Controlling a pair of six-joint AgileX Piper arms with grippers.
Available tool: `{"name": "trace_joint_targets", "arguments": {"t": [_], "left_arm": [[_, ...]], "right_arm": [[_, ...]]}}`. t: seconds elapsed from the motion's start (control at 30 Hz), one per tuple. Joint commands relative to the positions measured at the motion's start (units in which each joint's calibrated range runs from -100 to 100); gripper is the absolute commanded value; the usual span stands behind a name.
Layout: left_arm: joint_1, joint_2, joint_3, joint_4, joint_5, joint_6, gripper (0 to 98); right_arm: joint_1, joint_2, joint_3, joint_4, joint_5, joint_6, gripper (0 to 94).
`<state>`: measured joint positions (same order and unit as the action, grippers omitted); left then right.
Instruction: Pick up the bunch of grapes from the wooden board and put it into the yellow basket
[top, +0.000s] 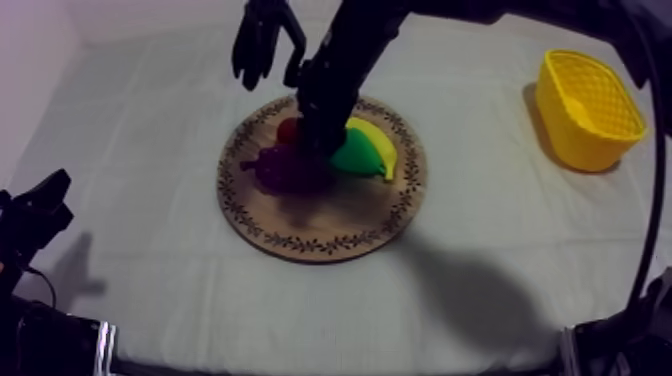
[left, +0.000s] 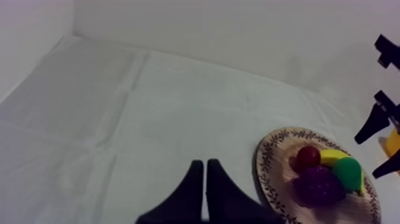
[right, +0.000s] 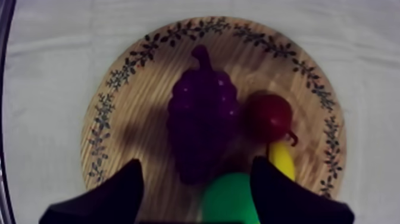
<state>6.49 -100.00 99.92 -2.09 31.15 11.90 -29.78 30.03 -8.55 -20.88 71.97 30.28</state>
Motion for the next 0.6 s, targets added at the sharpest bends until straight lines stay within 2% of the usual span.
{"name": "trace_joint_targets", "arguments": {"t": [0.0,0.57], "left_arm": [[0.0,0.0,0.0,-0.04,0.0,0.0,0.1],[0.0,0.0,0.0,-0.04,0.0,0.0,0.1]], "right_arm": [[-0.2,1.1,0.1,-0.3,0.2,0.7,53.1],[-0.9,10.2,-4.5,-0.8,-0.1,2.0,52.5]]}}
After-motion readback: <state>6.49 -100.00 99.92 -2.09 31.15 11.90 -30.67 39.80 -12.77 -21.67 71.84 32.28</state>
